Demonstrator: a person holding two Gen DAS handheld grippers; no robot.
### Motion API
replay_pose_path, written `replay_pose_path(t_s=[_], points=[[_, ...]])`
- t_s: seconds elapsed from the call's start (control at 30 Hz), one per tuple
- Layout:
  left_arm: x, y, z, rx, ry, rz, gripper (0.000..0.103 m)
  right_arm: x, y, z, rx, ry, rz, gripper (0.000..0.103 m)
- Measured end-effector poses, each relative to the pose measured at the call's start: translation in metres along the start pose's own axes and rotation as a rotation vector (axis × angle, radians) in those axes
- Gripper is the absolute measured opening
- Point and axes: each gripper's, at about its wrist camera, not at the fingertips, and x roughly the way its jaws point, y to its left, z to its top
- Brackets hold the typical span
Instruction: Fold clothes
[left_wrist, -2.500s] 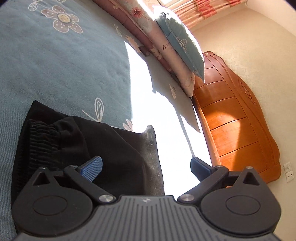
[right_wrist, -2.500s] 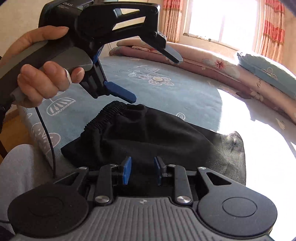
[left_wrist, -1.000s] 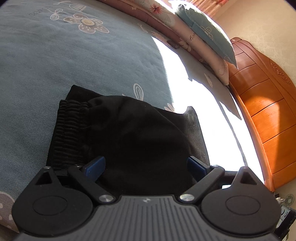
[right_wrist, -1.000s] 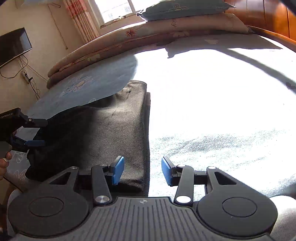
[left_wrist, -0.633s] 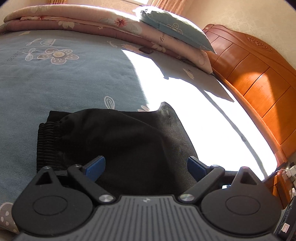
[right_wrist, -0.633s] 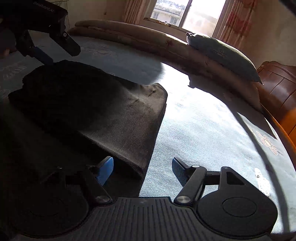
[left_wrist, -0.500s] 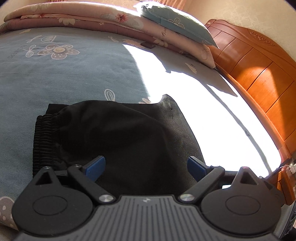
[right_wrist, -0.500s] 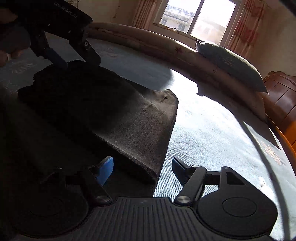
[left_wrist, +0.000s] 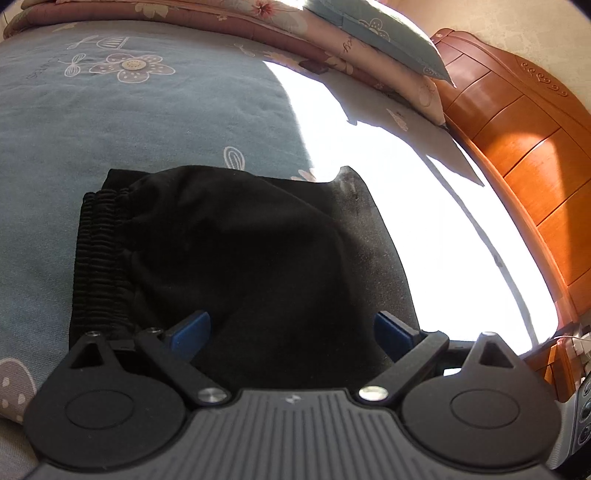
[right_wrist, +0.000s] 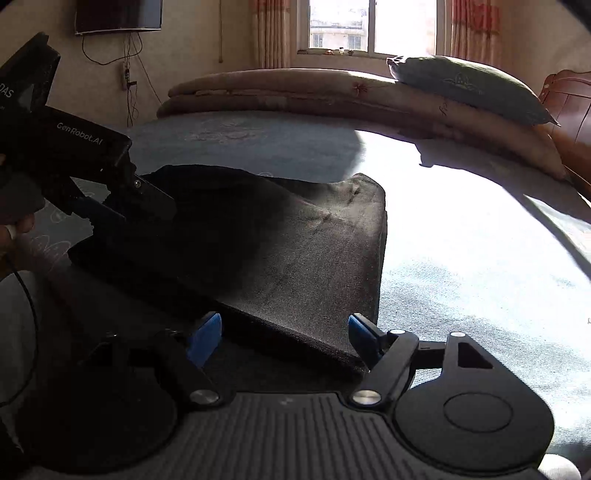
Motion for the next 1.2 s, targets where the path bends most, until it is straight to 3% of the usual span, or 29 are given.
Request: replay_pose_path(t_s=[0.13,0.23,0.33,0.47,0.7,0.83,0.97,1.07,1.2], points=[[0.023,-0.024,0.050,-0.004,-0.009,-0.178,0.098,0.019,0.009,0.015,-0.021,-0.006,0.033,0.081],[0.062,-0.026,0.078,-0.077,0.048,-0.259,0.098,0.035,0.016,0.026,-0.037,-0.008,0.057,0.081],[0.101,-0.015,0.083,-0.154,0.110,-0.239,0.098,0.039,0.018,0.022,-0.031,0.005,0.070,0.081],[0.133,0.013,0.069,-0.201,0.114,-0.171,0.098,0.039,0.016,0.010,-0.003,0.029,0.082,0.082],[0.092,0.014,0.069,-0.240,0.061,-0.247,0.098,0.034,0.009,0.011,0.040,-0.001,0.080,0.082],[0.102,0.015,0.059,-0.274,0.119,-0.345,0.098,0.029,0.011,0.020,0.052,-0.043,0.108,0.083],[0.127,0.024,0.047,-0.299,0.132,-0.311,0.099,0.031,0.017,0.021,0.034,-0.035,0.114,0.083],[0.116,0.024,0.053,-0.297,0.142,-0.320,0.100,0.025,0.018,0.019,0.028,-0.037,0.098,0.083],[0.091,0.029,0.073,-0.253,0.067,-0.289,0.100,0.018,0.014,0.028,0.041,-0.073,0.113,0.083]])
